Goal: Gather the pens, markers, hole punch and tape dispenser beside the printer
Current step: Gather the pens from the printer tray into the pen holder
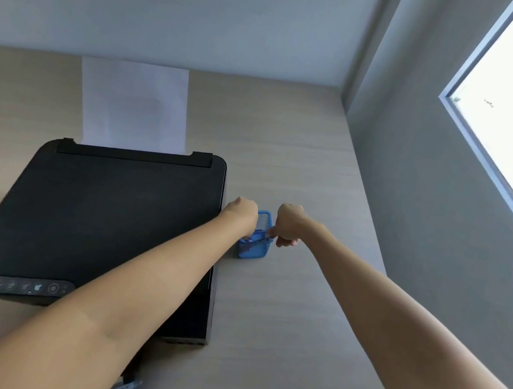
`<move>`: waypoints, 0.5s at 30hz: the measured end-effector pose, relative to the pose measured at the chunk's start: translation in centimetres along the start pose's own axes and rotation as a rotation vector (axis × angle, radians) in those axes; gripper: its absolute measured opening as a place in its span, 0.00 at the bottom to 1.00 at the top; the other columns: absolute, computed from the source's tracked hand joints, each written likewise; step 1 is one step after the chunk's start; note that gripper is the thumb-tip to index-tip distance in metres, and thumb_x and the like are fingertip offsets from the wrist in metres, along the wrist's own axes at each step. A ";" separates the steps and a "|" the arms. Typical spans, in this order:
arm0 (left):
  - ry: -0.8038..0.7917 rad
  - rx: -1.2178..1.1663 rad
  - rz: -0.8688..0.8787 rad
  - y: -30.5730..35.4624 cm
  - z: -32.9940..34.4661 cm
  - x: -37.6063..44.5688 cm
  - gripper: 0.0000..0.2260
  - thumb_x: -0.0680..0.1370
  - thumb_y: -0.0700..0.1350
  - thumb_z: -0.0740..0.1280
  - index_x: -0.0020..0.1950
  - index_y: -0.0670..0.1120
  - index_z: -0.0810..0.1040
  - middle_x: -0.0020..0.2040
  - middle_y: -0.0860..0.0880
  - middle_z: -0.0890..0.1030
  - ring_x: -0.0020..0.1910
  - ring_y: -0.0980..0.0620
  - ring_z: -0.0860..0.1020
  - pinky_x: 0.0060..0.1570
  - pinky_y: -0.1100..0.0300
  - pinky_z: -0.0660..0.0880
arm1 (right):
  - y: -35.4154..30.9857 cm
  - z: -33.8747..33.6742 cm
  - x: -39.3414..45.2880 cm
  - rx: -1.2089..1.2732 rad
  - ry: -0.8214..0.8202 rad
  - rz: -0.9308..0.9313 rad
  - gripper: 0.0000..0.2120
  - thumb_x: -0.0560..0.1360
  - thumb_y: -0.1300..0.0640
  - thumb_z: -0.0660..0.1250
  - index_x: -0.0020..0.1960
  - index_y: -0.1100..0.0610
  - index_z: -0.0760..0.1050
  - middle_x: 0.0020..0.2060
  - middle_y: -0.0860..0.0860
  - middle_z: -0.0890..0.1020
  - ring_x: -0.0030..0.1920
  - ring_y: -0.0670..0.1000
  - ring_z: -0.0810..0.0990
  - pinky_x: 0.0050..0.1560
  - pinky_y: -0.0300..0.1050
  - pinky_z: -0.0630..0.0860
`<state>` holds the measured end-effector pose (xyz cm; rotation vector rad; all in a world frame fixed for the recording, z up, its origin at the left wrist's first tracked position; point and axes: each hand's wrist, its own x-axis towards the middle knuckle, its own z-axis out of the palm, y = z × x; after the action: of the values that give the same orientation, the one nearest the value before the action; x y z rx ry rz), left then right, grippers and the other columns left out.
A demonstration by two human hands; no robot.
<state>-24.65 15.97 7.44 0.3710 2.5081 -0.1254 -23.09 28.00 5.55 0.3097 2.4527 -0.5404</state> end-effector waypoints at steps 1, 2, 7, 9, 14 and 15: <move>0.030 -0.008 0.010 -0.1 0.0 -0.1 0.14 0.74 0.40 0.71 0.56 0.36 0.77 0.52 0.42 0.82 0.50 0.45 0.82 0.47 0.58 0.76 | 0.1 -0.1 -0.4 0.004 0.016 -0.008 0.16 0.77 0.55 0.68 0.32 0.61 0.75 0.24 0.52 0.82 0.13 0.43 0.72 0.34 0.37 0.76; 0.065 -0.042 0.016 -0.2 0.0 -0.7 0.11 0.74 0.37 0.70 0.55 0.36 0.78 0.55 0.40 0.81 0.53 0.43 0.81 0.46 0.56 0.76 | 0.2 -0.2 -1.1 0.014 0.036 -0.007 0.14 0.77 0.55 0.66 0.36 0.62 0.78 0.30 0.55 0.85 0.15 0.44 0.73 0.35 0.37 0.77; 0.343 -0.258 0.176 -3.1 -1.5 -7.5 0.09 0.76 0.36 0.67 0.54 0.34 0.79 0.54 0.38 0.81 0.47 0.43 0.80 0.45 0.54 0.76 | 1.5 -0.4 -6.2 0.133 0.229 -0.049 0.12 0.77 0.62 0.61 0.49 0.69 0.81 0.42 0.63 0.86 0.31 0.57 0.80 0.39 0.49 0.82; 0.411 -0.386 0.283 -5.9 -1.1 -11.7 0.11 0.77 0.38 0.66 0.57 0.37 0.80 0.54 0.41 0.83 0.50 0.45 0.81 0.53 0.52 0.78 | 2.2 1.1 -8.3 0.238 0.304 -0.090 0.10 0.76 0.62 0.62 0.45 0.66 0.80 0.37 0.63 0.85 0.28 0.56 0.79 0.25 0.43 0.78; 0.269 -0.549 0.297 -16.1 3.6 -21.5 0.06 0.75 0.45 0.69 0.50 0.48 0.83 0.43 0.54 0.84 0.43 0.59 0.81 0.49 0.64 0.77 | 3.6 9.2 -11.9 0.287 0.266 -0.171 0.09 0.75 0.62 0.64 0.36 0.56 0.78 0.27 0.53 0.82 0.20 0.46 0.75 0.17 0.32 0.68; 0.222 -0.556 0.251 -18.1 5.1 -22.9 0.04 0.75 0.45 0.69 0.46 0.48 0.83 0.38 0.54 0.84 0.37 0.61 0.81 0.44 0.66 0.77 | 3.7 11.1 -12.5 0.254 0.231 -0.200 0.09 0.75 0.62 0.65 0.37 0.56 0.78 0.27 0.51 0.82 0.20 0.45 0.75 0.18 0.31 0.68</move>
<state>-9.20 -7.59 16.51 0.4764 2.5472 0.7314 -6.28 25.13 3.77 0.2410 2.6564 -0.9546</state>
